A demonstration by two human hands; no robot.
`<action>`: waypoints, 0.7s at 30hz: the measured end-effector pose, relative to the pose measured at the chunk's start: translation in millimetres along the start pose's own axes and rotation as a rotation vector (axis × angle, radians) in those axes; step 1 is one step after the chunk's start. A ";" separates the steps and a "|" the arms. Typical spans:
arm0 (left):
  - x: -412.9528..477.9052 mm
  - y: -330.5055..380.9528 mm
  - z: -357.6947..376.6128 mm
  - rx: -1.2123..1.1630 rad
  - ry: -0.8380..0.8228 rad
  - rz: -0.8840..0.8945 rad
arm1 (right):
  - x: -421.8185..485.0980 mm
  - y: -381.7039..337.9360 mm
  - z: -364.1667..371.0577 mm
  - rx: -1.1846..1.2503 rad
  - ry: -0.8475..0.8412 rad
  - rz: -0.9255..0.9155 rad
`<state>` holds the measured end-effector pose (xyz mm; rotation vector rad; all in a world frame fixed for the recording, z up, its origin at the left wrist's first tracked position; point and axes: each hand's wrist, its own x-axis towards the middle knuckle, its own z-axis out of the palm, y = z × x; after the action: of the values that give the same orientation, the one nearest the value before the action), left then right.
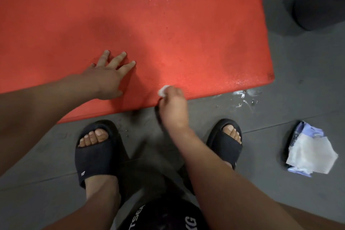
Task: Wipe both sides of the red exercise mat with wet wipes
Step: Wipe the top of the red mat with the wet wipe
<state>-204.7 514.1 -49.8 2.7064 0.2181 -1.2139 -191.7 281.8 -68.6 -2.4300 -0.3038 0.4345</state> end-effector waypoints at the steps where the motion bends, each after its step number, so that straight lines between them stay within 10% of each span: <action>1: 0.2 -0.6 0.6 0.000 -0.001 0.001 | -7.6 -4.2 7.3 0.008 -0.072 -0.084; 11: -0.1 -1.3 0.1 -0.003 0.011 0.010 | 36.0 53.3 -50.1 -0.098 0.267 0.324; 17: 0.8 -5.3 1.3 0.009 0.011 0.020 | 5.6 -10.4 22.4 -0.017 -0.168 -0.261; 21: 0.8 -8.4 3.8 0.008 0.039 0.035 | 51.8 12.6 -8.1 -0.146 -0.026 -0.185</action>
<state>-208.6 521.5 -53.7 2.7307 0.1700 -1.1565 -139.7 284.2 -82.5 -2.5104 -0.5848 0.3729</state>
